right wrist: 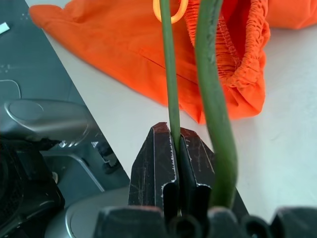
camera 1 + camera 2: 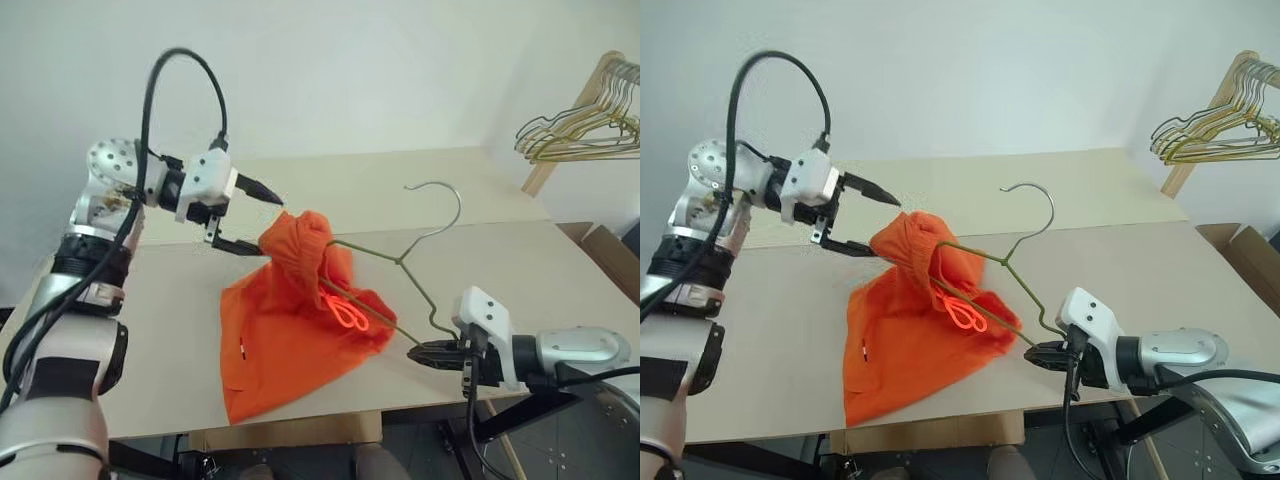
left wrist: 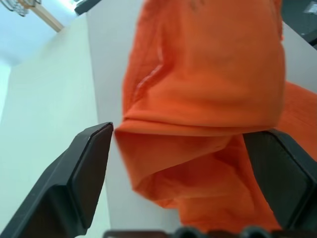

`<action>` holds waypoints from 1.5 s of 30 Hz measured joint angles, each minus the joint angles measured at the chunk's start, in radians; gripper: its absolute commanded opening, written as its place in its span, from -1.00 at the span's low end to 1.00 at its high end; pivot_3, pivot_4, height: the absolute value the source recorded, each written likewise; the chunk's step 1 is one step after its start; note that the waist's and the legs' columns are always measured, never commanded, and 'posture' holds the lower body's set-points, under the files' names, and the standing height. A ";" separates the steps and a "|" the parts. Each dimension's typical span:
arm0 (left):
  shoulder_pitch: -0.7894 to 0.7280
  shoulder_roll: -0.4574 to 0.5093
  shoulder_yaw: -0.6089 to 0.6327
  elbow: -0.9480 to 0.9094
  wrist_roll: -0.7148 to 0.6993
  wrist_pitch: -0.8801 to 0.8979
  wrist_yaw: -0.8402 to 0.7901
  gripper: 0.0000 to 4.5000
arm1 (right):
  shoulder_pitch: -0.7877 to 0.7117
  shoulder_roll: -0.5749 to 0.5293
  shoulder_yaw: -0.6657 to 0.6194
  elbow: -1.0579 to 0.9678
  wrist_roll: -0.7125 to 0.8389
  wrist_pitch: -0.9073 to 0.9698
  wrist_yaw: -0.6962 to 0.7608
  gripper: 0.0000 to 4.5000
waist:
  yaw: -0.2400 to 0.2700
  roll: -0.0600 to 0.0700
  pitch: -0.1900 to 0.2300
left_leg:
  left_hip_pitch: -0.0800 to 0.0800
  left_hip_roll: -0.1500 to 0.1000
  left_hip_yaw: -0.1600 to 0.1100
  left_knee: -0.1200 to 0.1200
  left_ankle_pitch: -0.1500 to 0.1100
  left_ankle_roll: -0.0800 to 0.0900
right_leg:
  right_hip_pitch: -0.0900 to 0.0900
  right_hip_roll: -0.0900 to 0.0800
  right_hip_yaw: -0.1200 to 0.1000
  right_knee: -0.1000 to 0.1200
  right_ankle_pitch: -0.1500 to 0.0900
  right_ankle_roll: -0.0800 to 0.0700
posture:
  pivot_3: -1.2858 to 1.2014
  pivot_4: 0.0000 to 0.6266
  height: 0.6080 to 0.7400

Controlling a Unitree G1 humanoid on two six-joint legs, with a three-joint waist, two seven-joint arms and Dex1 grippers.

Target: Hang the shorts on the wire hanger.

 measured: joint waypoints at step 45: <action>-0.066 0.076 -0.524 -0.051 -0.160 -0.182 0.000 0.72 | -0.183 -0.090 0.140 0.013 -0.052 0.099 -0.014 -1.00 | -0.008 0.001 0.000 | -0.001 0.000 -0.001 0.001 0.000 0.000 | -0.001 0.000 0.000 0.003 -0.001 0.001 | -0.15 -1.00 1.00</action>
